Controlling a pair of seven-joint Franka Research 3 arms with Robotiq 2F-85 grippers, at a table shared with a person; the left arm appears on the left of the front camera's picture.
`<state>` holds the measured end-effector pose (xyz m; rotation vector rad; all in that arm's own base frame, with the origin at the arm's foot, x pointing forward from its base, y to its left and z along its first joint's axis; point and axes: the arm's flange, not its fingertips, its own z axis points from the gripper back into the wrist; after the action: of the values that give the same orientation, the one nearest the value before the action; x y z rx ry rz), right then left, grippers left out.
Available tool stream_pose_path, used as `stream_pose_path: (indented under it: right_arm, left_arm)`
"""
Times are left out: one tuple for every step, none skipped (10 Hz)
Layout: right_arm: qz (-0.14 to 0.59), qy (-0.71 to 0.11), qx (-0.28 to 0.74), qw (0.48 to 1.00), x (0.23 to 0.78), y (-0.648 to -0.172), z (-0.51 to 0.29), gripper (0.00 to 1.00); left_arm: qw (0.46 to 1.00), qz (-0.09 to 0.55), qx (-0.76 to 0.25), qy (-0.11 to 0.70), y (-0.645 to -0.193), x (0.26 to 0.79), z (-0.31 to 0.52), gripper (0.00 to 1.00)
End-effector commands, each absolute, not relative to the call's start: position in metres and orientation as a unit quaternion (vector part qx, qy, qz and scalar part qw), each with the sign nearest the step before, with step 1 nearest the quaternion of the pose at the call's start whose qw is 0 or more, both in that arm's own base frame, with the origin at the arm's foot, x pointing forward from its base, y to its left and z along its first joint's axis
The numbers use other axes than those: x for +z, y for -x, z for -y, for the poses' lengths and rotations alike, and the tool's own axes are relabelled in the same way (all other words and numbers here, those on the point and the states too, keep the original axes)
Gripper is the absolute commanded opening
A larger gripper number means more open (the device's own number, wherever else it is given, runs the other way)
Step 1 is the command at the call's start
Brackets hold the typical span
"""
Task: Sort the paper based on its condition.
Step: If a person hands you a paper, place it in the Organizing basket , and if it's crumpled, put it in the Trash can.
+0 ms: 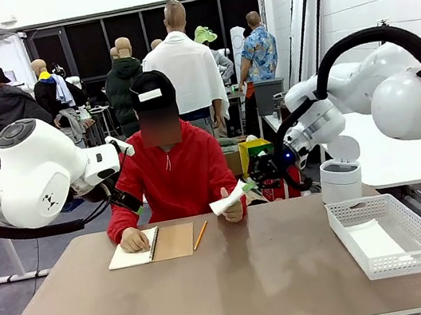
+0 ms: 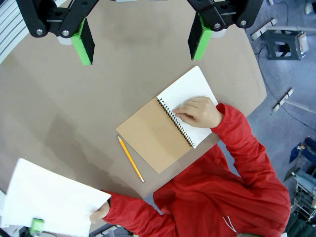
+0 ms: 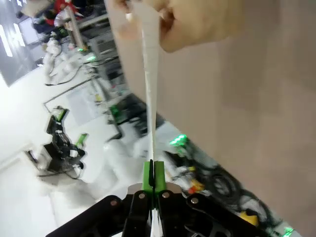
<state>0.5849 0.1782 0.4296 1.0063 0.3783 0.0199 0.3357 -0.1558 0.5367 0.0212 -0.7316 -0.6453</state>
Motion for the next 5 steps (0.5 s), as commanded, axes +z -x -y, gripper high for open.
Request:
stream_pose_path:
  right_arm:
    - [-0.081, -0.398, 0.06, 0.912, 0.461, -0.56, -0.146, 0.0]
    - [-0.035, -0.339, 0.066, 0.938, 0.474, -0.551, -0.126, 0.0]
    - [-0.011, -0.3, 0.063, 0.952, 0.482, -0.54, -0.11, 0.0]
    - [0.01, -0.272, 0.051, 0.961, 0.487, -0.531, -0.095, 0.0]
    - [0.027, -0.26, 0.032, 0.965, 0.49, -0.521, -0.08, 0.0]
  left_arm:
    - [0.883, 0.35, -0.312, -0.012, -0.336, 0.536, 0.155, 1.0]
    - [0.883, 0.35, -0.312, -0.012, -0.336, 0.536, 0.155, 1.0]
    - [0.883, 0.35, -0.312, -0.012, -0.336, 0.536, 0.155, 1.0]
    - [0.883, 0.35, -0.312, -0.012, -0.336, 0.536, 0.155, 1.0]
    - [0.883, 0.35, -0.312, -0.012, -0.336, 0.536, 0.155, 1.0]
